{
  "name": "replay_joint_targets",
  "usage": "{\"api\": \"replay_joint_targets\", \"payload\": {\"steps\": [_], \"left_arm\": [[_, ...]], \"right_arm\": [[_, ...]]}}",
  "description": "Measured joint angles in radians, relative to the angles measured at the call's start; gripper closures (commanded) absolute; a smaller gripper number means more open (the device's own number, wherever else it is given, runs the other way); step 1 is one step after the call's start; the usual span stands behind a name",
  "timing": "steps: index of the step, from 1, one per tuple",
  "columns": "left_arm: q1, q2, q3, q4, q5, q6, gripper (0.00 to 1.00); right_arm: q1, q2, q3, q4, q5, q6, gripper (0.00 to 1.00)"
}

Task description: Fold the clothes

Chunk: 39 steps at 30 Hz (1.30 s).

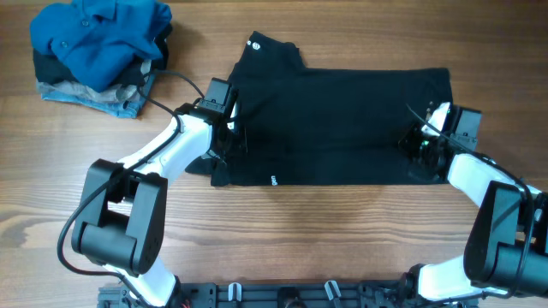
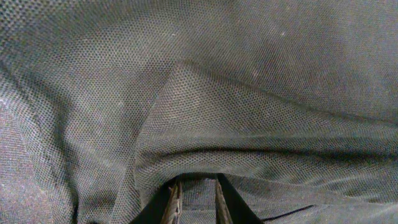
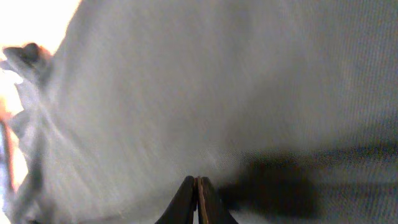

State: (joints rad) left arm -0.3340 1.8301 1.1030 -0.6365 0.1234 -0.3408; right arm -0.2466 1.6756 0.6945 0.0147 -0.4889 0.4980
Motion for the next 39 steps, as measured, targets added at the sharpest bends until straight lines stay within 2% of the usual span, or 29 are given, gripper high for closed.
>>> {"api": "replay_joint_targets", "payload": {"steps": [5, 11, 14, 17, 18, 20, 26, 29, 30, 33, 39], "left_arm": [[0.0, 0.0, 0.0, 0.0, 0.0, 0.0, 0.81], [0.0, 0.0, 0.0, 0.0, 0.0, 0.0, 0.81], [0.0, 0.0, 0.0, -0.001, 0.0, 0.0, 0.83], [0.0, 0.0, 0.0, -0.015, 0.003, 0.001, 0.8], [0.0, 0.0, 0.002, -0.035, 0.006, 0.002, 0.79], [0.0, -0.002, 0.025, -0.138, 0.02, 0.006, 0.75], [0.0, -0.056, 0.233, -0.333, 0.031, 0.071, 0.58], [0.0, -0.129, 0.365, -0.402, 0.031, 0.093, 0.57], [0.0, -0.145, 0.377, -0.435, 0.03, 0.093, 0.57], [0.005, -0.158, 0.366, -0.515, 0.03, 0.08, 0.56], [0.062, -0.147, 0.185, -0.526, 0.022, 0.035, 0.5]], "right_arm": [[-0.015, -0.016, 0.006, -0.041, -0.001, 0.01, 0.94], [-0.114, -0.207, 0.021, -0.366, 0.017, -0.085, 0.96], [-0.163, -0.238, 0.029, -0.477, 0.058, -0.103, 0.95], [-0.182, -0.238, 0.029, -0.509, 0.08, -0.114, 0.82], [-0.182, -0.238, 0.029, -0.509, 0.076, -0.127, 0.8], [-0.182, -0.238, 0.04, -0.537, 0.047, -0.153, 0.73], [-0.182, -0.238, 0.242, -0.765, 0.01, -0.237, 0.51], [-0.182, -0.247, 0.357, -0.894, 0.067, -0.259, 0.26], [-0.182, -0.249, 0.359, -0.929, 0.103, -0.258, 0.21], [-0.187, -0.248, 0.337, -0.98, 0.199, -0.243, 0.2], [-0.272, -0.15, 0.241, -0.858, 0.314, -0.173, 0.21]]}}
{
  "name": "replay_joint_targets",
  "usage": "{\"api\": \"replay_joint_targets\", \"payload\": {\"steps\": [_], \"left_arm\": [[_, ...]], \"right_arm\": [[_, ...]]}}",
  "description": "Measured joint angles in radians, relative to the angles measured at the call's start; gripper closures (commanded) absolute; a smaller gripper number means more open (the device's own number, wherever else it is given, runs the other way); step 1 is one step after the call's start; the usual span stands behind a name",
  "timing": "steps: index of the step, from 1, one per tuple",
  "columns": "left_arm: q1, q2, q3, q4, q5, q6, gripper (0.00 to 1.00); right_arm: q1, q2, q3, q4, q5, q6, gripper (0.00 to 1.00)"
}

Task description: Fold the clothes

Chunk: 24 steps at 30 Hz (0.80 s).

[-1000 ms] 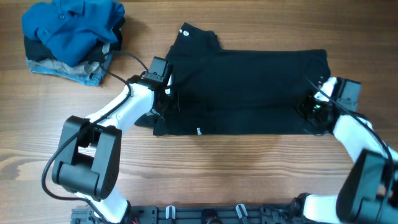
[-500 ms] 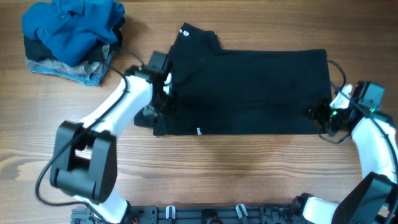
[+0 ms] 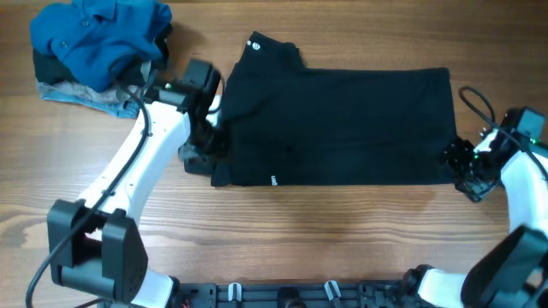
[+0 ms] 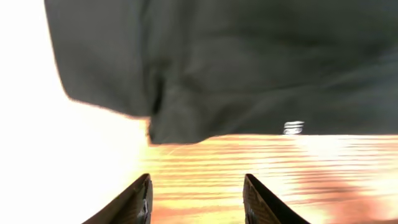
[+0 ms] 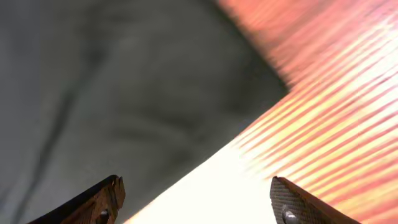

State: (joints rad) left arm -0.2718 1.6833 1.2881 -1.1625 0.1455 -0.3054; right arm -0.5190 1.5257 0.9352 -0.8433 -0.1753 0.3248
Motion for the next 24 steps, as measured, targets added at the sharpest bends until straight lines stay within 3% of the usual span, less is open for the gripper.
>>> {"api": "replay_joint_targets", "payload": {"steps": [5, 7, 18, 24], "left_arm": [[0.072, 0.008, -0.137, 0.091, -0.006, -0.023, 0.44], [0.085, 0.008, -0.163, 0.127, -0.006, -0.029, 0.43], [0.086, 0.008, -0.275, 0.286, -0.006, -0.033, 0.39], [0.086, 0.008, -0.295, 0.323, -0.006, -0.034, 0.37]], "right_arm": [[-0.098, 0.12, -0.006, 0.073, -0.006, 0.026, 0.22], [-0.116, 0.162, -0.006, 0.096, -0.011, 0.029, 0.27], [-0.118, 0.218, 0.0, 0.157, -0.055, 0.049, 0.85], [-0.117, 0.223, 0.001, 0.122, -0.066, 0.045, 0.87]]}}
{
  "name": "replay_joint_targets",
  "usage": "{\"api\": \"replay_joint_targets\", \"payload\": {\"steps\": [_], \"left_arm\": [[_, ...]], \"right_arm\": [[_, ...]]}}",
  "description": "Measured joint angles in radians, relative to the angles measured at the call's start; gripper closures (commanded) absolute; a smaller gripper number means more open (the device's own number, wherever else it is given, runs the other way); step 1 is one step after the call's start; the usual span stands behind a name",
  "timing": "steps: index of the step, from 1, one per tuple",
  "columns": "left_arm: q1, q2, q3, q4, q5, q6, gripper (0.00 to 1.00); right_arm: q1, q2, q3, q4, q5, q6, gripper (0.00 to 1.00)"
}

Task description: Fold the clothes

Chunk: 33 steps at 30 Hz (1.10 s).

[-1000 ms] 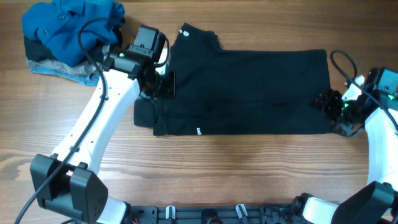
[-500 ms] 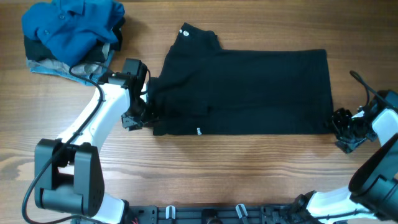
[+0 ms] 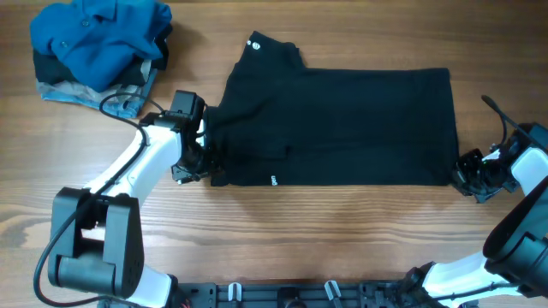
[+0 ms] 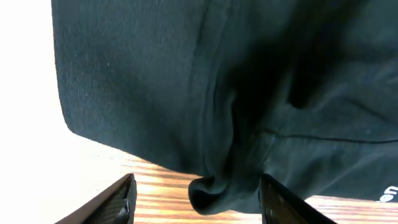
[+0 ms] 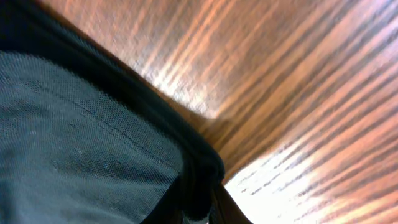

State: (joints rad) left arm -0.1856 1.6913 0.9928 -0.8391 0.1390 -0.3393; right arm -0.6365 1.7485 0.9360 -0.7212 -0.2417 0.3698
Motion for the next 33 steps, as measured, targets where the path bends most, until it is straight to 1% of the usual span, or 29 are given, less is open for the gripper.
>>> {"api": "replay_joint_targets", "payload": {"steps": [2, 6, 11, 12, 14, 15, 20, 23, 27, 29, 30, 33], "left_arm": [[0.0, 0.0, -0.005, -0.001, 0.001, 0.0, 0.37], [0.0, 0.0, -0.014, 0.039, 0.016, -0.003, 0.42], [0.0, 0.0, -0.062, 0.126, 0.037, -0.033, 0.57], [0.0, 0.0, -0.073, 0.138, 0.04, -0.04, 0.71], [0.0, 0.0, -0.108, 0.148, 0.048, -0.048, 0.94], [0.0, 0.0, -0.113, 0.148, 0.049, -0.056, 0.96], [0.003, -0.001, -0.12, 0.119, 0.056, -0.056, 0.96], [0.024, -0.001, -0.119, 0.04, 0.048, -0.057, 0.96], [0.109, -0.001, -0.115, -0.105, 0.016, -0.059, 0.96], [0.142, -0.001, -0.108, -0.148, 0.013, -0.059, 0.96], [0.162, -0.001, -0.101, -0.174, 0.011, -0.059, 0.96], [0.212, -0.001, -0.09, -0.24, 0.007, -0.059, 0.96]], "right_arm": [[0.0, 0.0, 0.0, -0.006, -0.002, 0.0, 0.87], [0.0, 0.0, 0.0, -0.012, -0.002, 0.0, 0.87], [0.0, -0.002, 0.0, -0.016, -0.002, 0.0, 0.87], [0.0, -0.002, 0.0, -0.018, -0.002, 0.0, 0.87], [0.0, -0.002, 0.0, -0.027, -0.002, 0.0, 0.88], [0.0, -0.002, 0.0, -0.032, -0.002, 0.0, 0.89], [0.0, -0.002, 0.0, -0.08, -0.001, 0.0, 0.94], [0.0, -0.004, 0.001, -0.13, 0.016, 0.002, 0.96], [0.001, -0.006, 0.001, -0.219, 0.077, 0.021, 0.96], [0.001, -0.008, 0.002, -0.258, 0.094, 0.027, 0.94], [0.001, -0.01, 0.002, -0.287, 0.103, 0.028, 0.91], [0.001, -0.014, 0.001, -0.336, 0.116, 0.034, 0.8]]}}
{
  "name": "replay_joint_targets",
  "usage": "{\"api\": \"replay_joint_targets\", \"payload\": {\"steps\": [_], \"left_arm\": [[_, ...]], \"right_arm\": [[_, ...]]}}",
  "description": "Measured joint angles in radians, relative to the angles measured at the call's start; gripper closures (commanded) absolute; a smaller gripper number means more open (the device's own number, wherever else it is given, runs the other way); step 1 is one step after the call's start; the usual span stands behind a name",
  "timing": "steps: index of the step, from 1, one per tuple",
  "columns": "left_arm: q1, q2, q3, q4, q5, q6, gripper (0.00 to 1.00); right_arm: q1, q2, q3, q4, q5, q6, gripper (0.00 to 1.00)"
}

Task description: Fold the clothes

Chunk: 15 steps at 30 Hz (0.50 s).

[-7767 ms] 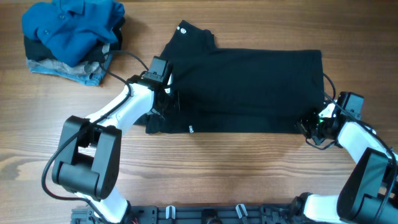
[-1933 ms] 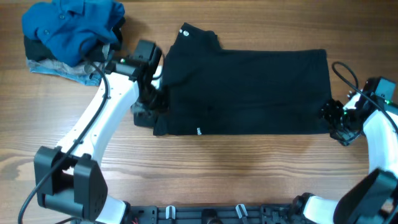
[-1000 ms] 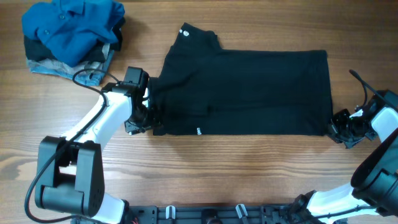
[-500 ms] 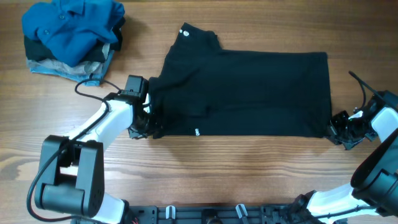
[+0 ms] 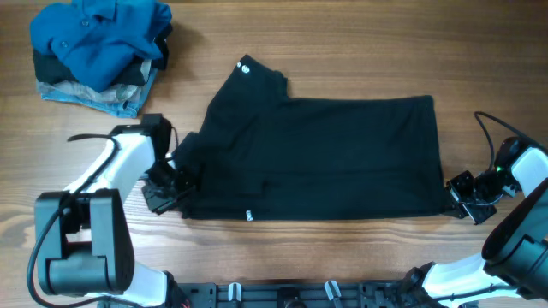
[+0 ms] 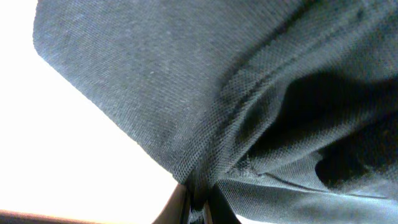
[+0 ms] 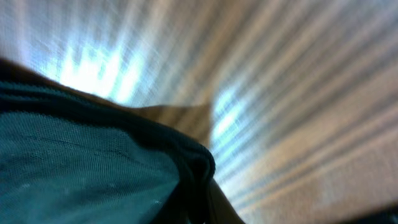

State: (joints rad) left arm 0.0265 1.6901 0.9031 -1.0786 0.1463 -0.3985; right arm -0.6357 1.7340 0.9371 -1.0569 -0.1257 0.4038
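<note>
A black garment (image 5: pixel 317 154) lies flat in the middle of the table, with a small white label (image 5: pixel 249 216) at its near hem. My left gripper (image 5: pixel 177 190) is at its near left corner. In the left wrist view the left gripper (image 6: pixel 199 210) is shut on a bunched fold of the black mesh cloth (image 6: pixel 186 74). My right gripper (image 5: pixel 452 198) is at the near right corner. In the right wrist view the right gripper (image 7: pixel 202 210) is shut on the rolled hem (image 7: pixel 186 152).
A pile of clothes with a blue shirt (image 5: pixel 98 38) on top sits at the far left corner of the wooden table (image 5: pixel 342 257). Cables trail from both arms. The arm mounts stand along the near edge.
The left gripper, open around the near left corner, is now shut on it. The right stays shut on the near right corner. The garment lies nearer the front edge and slightly left.
Both grippers were first shut, resting on the garment's left and right parts. Then both stood open off its side edges. Then the right was shut on the near right corner with the left open at the near left. Now both hold corners and the garment has shifted forward.
</note>
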Motion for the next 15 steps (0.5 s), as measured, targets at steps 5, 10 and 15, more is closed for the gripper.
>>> {"api": "replay_joint_targets", "payload": {"steps": [5, 10, 15], "left_arm": [[0.043, 0.0, 0.0, -0.04, -0.01, -0.002, 0.86], [0.051, -0.001, 0.064, -0.174, -0.02, 0.002, 0.78], [0.051, -0.002, 0.249, -0.332, -0.024, 0.035, 0.71]], "right_arm": [[0.0, -0.03, 0.001, -0.011, 0.027, -0.001, 0.55], [0.0, -0.113, 0.058, -0.055, 0.038, -0.005, 0.18], [0.0, -0.243, 0.178, -0.071, 0.019, -0.032, 0.21]]}}
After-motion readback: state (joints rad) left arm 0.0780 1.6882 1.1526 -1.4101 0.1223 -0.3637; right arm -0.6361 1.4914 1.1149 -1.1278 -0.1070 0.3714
